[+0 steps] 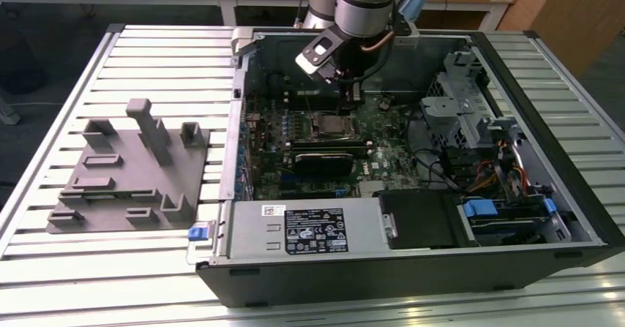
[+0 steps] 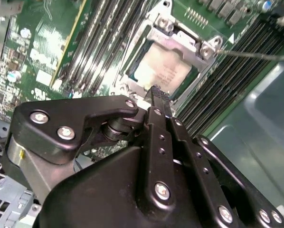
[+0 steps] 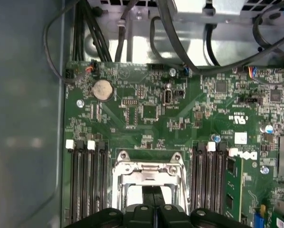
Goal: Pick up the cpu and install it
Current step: 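Close the cpu cover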
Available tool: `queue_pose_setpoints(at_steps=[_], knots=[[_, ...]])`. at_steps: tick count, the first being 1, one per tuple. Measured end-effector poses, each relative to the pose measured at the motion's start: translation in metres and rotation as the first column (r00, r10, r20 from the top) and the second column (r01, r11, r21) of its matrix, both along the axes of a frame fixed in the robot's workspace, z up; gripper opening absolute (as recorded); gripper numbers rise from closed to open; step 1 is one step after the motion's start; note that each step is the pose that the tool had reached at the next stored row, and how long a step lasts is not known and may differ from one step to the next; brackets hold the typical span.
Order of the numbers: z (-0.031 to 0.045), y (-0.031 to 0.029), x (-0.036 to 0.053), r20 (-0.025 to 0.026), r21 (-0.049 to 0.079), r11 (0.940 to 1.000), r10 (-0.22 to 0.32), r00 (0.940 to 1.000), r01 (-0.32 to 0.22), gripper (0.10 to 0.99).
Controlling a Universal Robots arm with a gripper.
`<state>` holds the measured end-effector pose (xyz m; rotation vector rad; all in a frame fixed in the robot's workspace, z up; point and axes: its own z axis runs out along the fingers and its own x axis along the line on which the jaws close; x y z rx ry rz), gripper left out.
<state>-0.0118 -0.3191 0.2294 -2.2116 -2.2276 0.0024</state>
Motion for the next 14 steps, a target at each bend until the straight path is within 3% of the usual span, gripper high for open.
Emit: queue_pose_setpoints(at_steps=[7,14], knots=[[-0.0039,-0.0017,-0.0175,0.0,0.0,1.0,0.001,1.0,-0.001,0.106],[-0.0079,-0.0017,-0.029,0.0001,0.0,1.0,0.001,1.0,-0.001,0.106]])
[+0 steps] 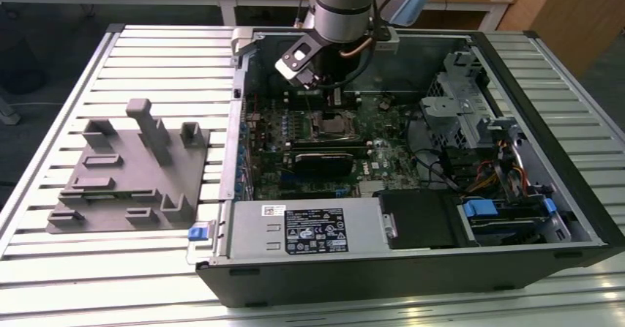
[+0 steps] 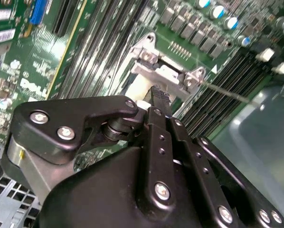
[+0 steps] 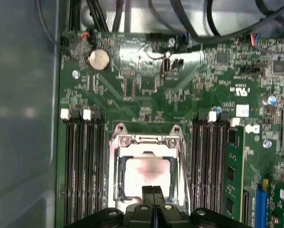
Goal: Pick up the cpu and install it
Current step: 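Close the cpu cover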
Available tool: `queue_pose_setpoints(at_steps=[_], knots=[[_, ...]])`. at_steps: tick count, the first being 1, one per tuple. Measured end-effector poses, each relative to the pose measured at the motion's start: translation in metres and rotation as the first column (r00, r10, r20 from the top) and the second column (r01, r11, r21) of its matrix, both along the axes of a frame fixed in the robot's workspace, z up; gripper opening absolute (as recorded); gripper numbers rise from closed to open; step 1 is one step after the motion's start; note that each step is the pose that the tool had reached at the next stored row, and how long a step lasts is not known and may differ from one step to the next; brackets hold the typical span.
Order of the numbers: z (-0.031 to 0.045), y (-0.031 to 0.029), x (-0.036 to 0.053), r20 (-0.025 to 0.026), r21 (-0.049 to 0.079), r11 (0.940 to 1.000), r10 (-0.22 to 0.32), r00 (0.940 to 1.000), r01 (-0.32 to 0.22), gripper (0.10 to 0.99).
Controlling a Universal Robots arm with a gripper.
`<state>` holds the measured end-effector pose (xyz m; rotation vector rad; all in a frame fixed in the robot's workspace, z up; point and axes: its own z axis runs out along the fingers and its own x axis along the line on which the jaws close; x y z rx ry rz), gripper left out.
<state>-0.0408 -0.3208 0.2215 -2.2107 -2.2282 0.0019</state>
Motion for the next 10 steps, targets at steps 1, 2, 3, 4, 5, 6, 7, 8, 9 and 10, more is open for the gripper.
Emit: queue_pose_setpoints(at_steps=[1,2,3,4,5,6,7,8,9,10], knots=[[-0.001,0.0,-0.0018,0.0,0.0,1.0,0.0,1.0,0.0,0.106],[-0.0023,0.0,-0.0031,-0.0001,0.0,1.0,0.0,1.0,0.0,0.106],[-0.0036,0.0,-0.0042,-0.0001,0.0,1.0,0.0,1.0,0.0,0.106],[-0.005,0.0,-0.0052,0.0,0.0,1.0,0.0,1.0,0.0,0.106],[-0.0065,0.0,-0.006,0.0,0.0,1.0,0.0,1.0,0.0,0.106],[-0.0081,0.0,-0.0068,-0.0001,0.0,1.0,0.0,1.0,0.0,0.106],[-0.0097,0.0,-0.0073,0.0,0.0,1.0,0.0,1.0,0.0,0.106],[-0.0113,0.0,-0.0076,0.0001,0.0,1.0,0.0,1.0,0.0,0.106],[-0.0129,0.0,-0.0078,0.0,0.0,1.0,0.0,1.0,0.0,0.106],[-0.0146,0.0,-0.0078,-0.0001,0.0,1.0,0.0,1.0,0.0,0.106]])
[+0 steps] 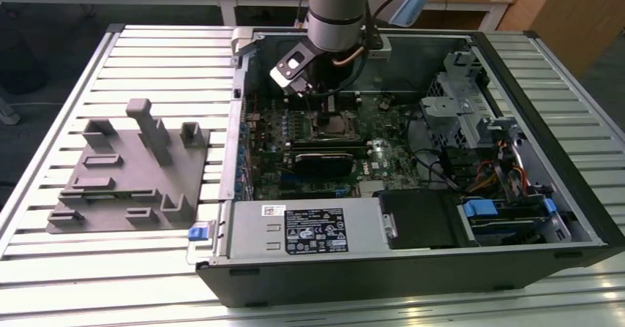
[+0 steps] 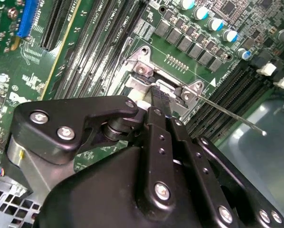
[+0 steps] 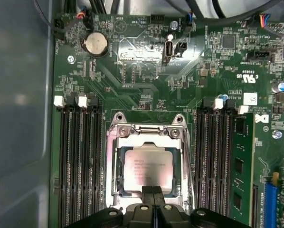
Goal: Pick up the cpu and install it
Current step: 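Close the cpu cover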
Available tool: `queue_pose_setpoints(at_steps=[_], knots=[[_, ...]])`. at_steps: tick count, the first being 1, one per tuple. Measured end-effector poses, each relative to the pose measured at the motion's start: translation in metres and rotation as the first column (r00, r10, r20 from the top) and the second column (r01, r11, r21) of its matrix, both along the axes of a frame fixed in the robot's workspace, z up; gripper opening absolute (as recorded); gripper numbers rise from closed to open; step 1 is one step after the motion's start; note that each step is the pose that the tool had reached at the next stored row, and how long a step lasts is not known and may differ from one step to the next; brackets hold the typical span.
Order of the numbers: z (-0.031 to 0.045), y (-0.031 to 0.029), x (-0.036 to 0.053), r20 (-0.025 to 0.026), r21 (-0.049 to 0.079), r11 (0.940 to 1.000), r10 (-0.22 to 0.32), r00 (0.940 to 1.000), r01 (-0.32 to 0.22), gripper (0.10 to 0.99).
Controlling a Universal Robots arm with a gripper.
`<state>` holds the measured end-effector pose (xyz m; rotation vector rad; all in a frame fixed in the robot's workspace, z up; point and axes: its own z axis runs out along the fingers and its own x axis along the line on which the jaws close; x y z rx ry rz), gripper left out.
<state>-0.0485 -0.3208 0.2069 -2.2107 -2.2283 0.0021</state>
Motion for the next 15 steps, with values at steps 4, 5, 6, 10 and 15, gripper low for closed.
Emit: queue_pose_setpoints(at_steps=[4,5,6,10,15], knots=[[-0.0057,0.0,0.0,0.0001,0.0,1.0,0.0,1.0,0.0,0.106],[-0.0065,0.0,-0.0001,0.0001,0.0,1.0,0.0,1.0,0.0,0.106],[-0.0068,-0.0001,-0.0001,-0.0001,0.0,1.0,0.0,1.0,0.0,0.106],[-0.0072,0.0,0.0007,-0.0002,0.0,1.0,0.0,1.0,0.0,0.106],[-0.0027,0.0,0.0009,0.0001,0.0,1.0,0.0,1.0,0.0,0.106]])
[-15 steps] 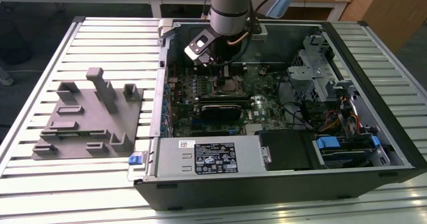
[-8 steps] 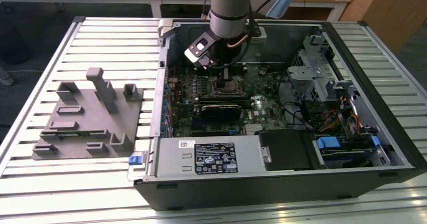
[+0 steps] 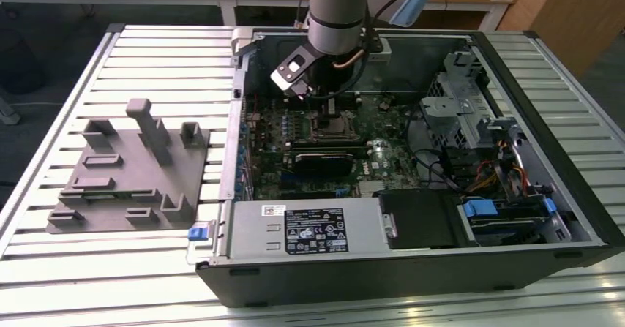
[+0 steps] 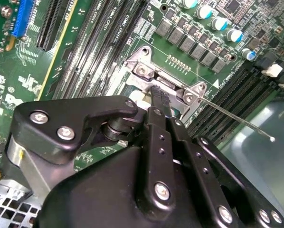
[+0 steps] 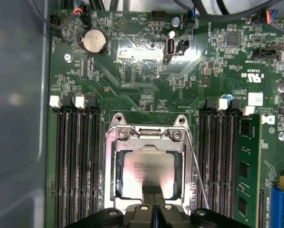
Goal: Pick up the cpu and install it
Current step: 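Close the cpu cover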
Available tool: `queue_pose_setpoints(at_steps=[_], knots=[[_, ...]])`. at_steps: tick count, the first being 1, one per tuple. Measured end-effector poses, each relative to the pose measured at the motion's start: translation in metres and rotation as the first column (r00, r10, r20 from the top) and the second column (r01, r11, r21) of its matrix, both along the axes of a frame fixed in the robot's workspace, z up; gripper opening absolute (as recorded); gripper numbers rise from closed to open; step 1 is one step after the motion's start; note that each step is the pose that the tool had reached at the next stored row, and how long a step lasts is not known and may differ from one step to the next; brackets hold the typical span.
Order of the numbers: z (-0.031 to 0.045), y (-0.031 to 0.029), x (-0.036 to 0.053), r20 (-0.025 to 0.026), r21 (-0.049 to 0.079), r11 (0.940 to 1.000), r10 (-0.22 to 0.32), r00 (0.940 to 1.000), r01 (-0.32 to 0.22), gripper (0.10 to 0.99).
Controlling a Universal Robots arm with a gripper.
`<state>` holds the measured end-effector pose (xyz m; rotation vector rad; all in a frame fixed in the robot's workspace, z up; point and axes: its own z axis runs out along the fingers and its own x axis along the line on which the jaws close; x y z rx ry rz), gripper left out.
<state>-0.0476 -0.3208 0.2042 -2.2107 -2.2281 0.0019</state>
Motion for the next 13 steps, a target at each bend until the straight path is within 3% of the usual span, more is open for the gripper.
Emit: queue_pose_setpoints(at_steps=[5,13], knots=[[0.003,0.0,0.0003,0.0003,0.0,1.0,0.0,1.0,0.0,0.106],[0.0031,0.0,0.0102,0.0002,0.0,1.0,0.0,1.0,0.0,0.106]])
